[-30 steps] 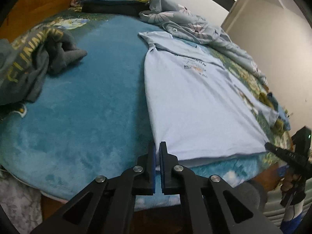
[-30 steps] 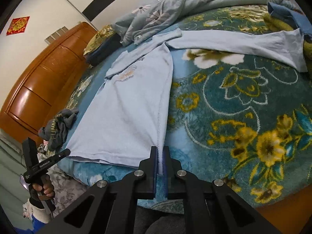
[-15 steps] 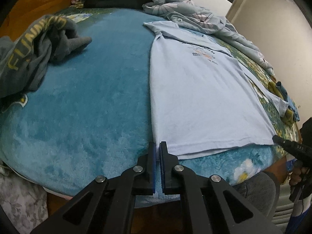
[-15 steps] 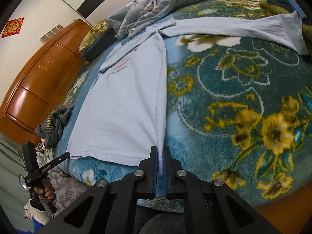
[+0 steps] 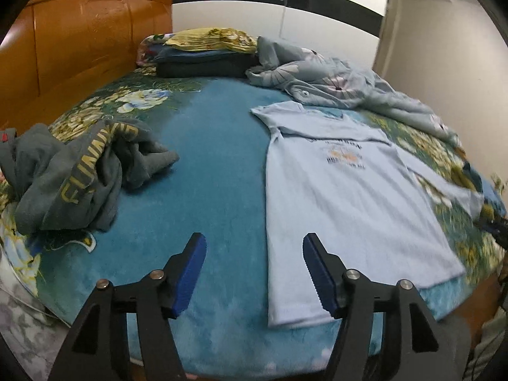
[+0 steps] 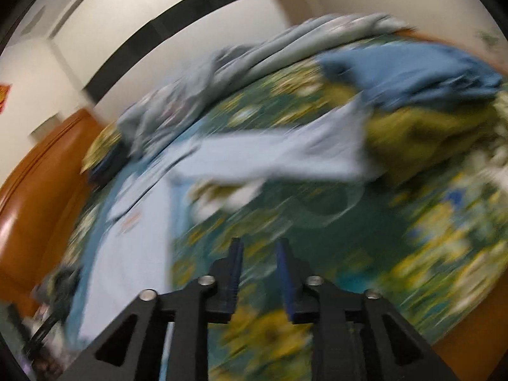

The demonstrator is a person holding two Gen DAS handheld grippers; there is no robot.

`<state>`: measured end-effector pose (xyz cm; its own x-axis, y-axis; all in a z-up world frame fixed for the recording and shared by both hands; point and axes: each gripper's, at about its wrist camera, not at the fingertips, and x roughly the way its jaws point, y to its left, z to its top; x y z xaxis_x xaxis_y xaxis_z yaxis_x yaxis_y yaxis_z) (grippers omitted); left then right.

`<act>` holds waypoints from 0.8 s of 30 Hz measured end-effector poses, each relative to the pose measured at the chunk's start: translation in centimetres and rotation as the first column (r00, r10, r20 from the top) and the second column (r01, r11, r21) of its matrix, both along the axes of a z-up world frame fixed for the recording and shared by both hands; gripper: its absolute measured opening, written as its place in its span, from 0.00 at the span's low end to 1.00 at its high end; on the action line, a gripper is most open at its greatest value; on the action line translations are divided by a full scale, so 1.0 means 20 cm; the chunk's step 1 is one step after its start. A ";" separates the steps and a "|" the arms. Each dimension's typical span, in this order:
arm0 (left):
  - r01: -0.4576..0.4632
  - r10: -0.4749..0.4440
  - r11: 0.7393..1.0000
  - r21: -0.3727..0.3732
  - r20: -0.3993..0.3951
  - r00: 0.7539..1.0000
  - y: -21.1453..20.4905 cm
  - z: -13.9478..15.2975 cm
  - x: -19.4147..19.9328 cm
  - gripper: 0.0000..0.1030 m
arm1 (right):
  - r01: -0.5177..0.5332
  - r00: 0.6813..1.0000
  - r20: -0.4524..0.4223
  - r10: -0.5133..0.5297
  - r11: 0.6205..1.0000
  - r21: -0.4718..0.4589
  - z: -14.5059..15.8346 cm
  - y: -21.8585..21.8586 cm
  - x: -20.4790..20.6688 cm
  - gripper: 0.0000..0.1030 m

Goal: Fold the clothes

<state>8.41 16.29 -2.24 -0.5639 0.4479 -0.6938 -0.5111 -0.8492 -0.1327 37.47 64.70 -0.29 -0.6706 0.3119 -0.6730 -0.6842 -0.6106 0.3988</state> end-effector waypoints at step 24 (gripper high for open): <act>0.027 -0.025 0.999 -0.018 0.121 0.992 0.21 -0.17 -0.13 0.63 | 0.127 0.982 0.131 -0.133 0.990 0.053 -0.06 0.44 -0.09 0.25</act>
<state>5.78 20.50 -5.56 -0.4636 0.4468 -0.7652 -0.5144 -0.8388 -0.1781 35.72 73.44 -1.54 -0.5271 0.4218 -0.7377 -0.8044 -0.5277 0.2730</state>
